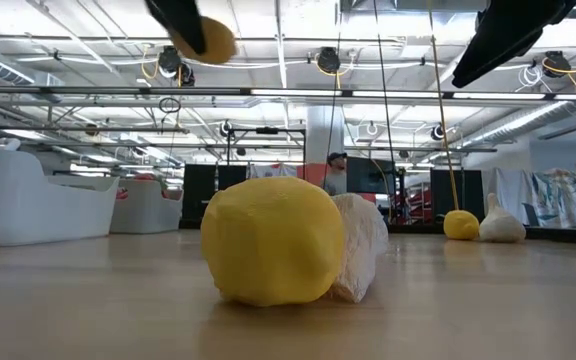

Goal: Sort produce into baskets
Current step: Put the lemon into the white bin

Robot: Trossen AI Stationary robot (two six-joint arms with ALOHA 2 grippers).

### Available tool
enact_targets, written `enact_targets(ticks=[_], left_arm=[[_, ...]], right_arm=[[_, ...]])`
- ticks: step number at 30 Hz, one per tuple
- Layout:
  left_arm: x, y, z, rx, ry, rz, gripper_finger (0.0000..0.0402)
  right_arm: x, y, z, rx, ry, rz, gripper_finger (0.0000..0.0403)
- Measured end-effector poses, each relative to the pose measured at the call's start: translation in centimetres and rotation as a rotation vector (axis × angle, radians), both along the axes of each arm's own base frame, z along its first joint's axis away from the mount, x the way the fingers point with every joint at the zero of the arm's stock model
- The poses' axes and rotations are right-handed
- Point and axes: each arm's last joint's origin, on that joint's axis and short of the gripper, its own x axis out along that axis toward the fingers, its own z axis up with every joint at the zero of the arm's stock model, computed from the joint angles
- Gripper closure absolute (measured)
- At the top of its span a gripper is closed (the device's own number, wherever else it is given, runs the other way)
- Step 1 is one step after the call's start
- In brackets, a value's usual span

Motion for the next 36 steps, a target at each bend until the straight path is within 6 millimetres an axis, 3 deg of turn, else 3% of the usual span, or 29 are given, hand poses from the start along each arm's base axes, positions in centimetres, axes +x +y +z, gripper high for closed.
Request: enact_targets(ticks=[11,17,24,29,36], left_arm=[[-8.2,1.4,-2.2,-0.101,0.012,0.201,0.0162],[-11.2,2.4,-3.3,-0.147,-0.013,0.344,0.0162],[-13.0,2.6,-7.0,-0.290,0.084,0.447,0.0162],[-13.4,2.6,-9.3,-0.288,0.145,0.458,0.0162],[-13.0,2.5,-10.2,-0.309,0.112,0.452,0.0162]], right_arm=[[0.1,0.0,0.0,0.004,-0.006,-0.002,0.0239],[0.2,0.1,0.1,0.001,-0.027,0.007,0.0239],[0.5,0.2,0.2,-0.001,-0.044,0.028,0.0239],[0.5,0.2,0.3,-0.026,-0.041,0.048,0.0239],[0.6,0.1,0.3,-0.035,-0.054,0.039,0.0239]])
